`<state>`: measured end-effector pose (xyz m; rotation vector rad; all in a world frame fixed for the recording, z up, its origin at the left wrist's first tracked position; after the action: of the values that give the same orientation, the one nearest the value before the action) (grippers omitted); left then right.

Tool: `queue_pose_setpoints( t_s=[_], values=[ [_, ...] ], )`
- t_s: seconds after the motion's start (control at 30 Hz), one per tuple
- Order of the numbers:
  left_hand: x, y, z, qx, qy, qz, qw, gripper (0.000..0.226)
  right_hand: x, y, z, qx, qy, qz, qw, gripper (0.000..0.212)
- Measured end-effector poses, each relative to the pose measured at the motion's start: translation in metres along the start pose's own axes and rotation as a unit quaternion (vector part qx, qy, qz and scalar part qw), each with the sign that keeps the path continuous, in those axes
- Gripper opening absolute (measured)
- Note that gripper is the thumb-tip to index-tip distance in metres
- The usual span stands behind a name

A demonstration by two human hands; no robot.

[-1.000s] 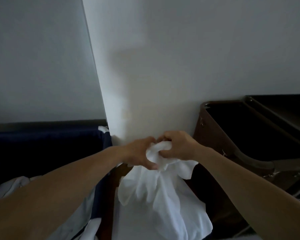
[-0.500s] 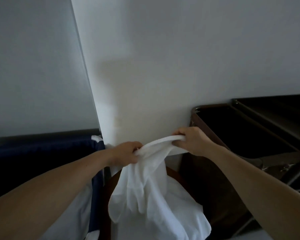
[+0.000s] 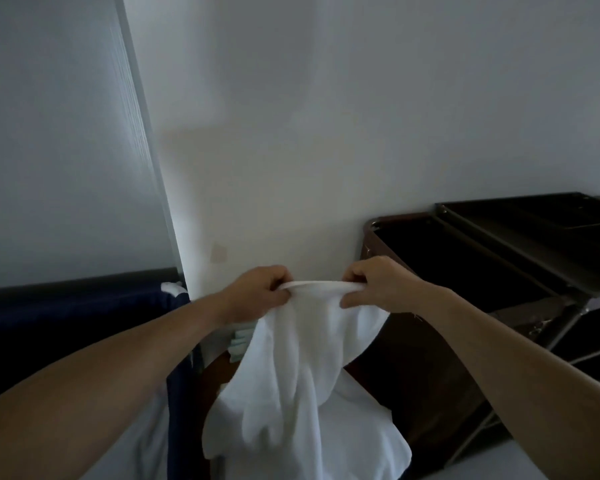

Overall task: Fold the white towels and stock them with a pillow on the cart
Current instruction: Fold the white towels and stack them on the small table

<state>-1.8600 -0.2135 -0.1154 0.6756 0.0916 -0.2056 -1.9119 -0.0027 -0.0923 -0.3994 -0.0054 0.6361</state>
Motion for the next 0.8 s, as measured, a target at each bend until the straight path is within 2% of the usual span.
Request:
queue_pose_setpoints(
  t_s=[0.13, 0.23, 0.3, 0.33, 0.4, 0.53, 0.67, 0.8],
  values=[
    [0.006, -0.018, 0.017, -0.002, -0.032, 0.036, 0.999, 0.022, 0.007, 0.019, 0.021, -0.076, 0.066, -0.051, 0.994, 0.022],
    [0.009, -0.014, 0.007, -0.029, -0.106, 0.054, 0.992, 0.023, 0.003, 0.003, 0.025, -0.143, 0.111, -0.028, 0.983, 0.023],
    [0.009, 0.004, -0.003, 0.005, -0.137, 0.037, 0.99, 0.012, -0.002, -0.015, 0.024, -0.176, 0.121, -0.002, 0.977, 0.024],
    [0.008, 0.015, -0.006, 0.032, -0.137, 0.024, 0.99, 0.019, -0.004, -0.024, 0.022, -0.184, 0.117, 0.011, 0.976, 0.024],
    [0.003, 0.036, -0.008, 0.07, -0.098, 0.004, 0.993, 0.028, -0.007, -0.038, 0.02, -0.188, 0.104, 0.033, 0.976, 0.021],
    [0.001, 0.039, -0.001, 0.083, -0.012, 0.004, 0.996, 0.018, 0.0, -0.031, 0.016, -0.228, 0.128, 0.039, 0.964, 0.025],
    [0.008, 0.03, 0.005, 0.137, 0.016, 0.008, 0.99, 0.018, 0.006, -0.013, 0.006, -0.295, 0.145, 0.005, 0.944, 0.027],
    [0.012, 0.031, 0.003, 0.207, 0.011, 0.04, 0.978, 0.014, 0.005, -0.021, 0.005, -0.317, 0.176, 0.026, 0.931, 0.025]
  ],
)
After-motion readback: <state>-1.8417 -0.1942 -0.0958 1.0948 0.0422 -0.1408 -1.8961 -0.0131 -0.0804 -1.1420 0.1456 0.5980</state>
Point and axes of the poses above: each hand's wrist, its own x-axis away from the middle knuckle, its own z-axis out of the back of the hand, y = z × x, the point moved 5 cm from there along -x, towards the middle knuckle, and after that the axes turned 5 degrees about y, right-handed, at the moved point
